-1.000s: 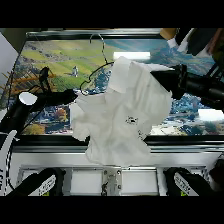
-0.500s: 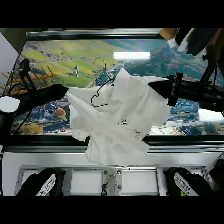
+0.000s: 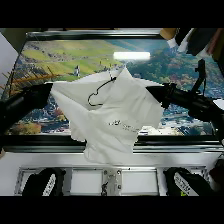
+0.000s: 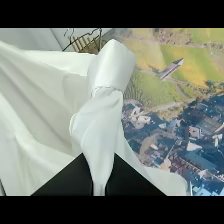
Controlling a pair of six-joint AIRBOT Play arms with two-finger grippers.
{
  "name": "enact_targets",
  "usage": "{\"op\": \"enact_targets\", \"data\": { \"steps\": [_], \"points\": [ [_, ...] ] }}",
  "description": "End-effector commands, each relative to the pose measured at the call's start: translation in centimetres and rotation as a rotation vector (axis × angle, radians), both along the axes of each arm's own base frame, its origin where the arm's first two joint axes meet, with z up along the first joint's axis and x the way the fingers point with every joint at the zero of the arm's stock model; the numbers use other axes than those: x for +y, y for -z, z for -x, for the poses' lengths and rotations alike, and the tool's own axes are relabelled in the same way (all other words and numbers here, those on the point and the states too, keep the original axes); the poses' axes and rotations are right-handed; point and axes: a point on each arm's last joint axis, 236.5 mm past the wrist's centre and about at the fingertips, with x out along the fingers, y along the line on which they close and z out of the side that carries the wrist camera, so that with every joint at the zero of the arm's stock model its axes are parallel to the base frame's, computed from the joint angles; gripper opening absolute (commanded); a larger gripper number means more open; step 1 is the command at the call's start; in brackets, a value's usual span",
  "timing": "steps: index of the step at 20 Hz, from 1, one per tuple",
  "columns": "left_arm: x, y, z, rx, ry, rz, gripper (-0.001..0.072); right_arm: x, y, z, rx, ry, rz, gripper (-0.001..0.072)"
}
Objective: Fold the clothes and pants, and hang the long-sleeved shirts on hangers.
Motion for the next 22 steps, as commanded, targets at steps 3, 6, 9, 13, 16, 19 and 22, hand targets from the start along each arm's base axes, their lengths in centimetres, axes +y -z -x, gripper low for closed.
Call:
{"op": "enact_targets", "data": {
  "steps": [3,6,9,13,16,19,22],
  "points": [
    [-2.1,-0.6,6.6,-0.023,0.110,-0.045,0.0011,-1.4,-5.2,-1.4,-0.106,0.086,-0.222,0.0007],
    [-3.2,0.6,7.9,-0.023,0.151,0.000,0.0011,-1.8,-7.6,-1.5,-0.149,0.101,-0.319,0.0007],
    [-5.6,2.1,9.1,0.001,0.243,0.072,0.0012,-0.8,-8.6,-0.8,-0.176,0.074,-0.335,0.0007],
    [-8.0,2.1,8.8,-0.006,0.325,0.091,0.0445,-0.7,-11.3,0.2,-0.275,0.075,-0.362,0.0007],
    [-9.0,1.0,6.6,-0.038,0.341,-0.019,0.0444,-0.7,-13.9,1.2,-0.342,0.066,-0.368,0.0007],
    [-9.4,-0.5,3.4,-0.072,0.318,-0.106,0.0444,-0.8,-16.8,2.4,-0.420,0.065,-0.363,0.0007],
    [-9.9,-1.1,0.3,-0.047,0.300,-0.118,0.0443,-2.3,-20.1,2.5,-0.550,0.169,-0.301,0.0007]
  ]
}}
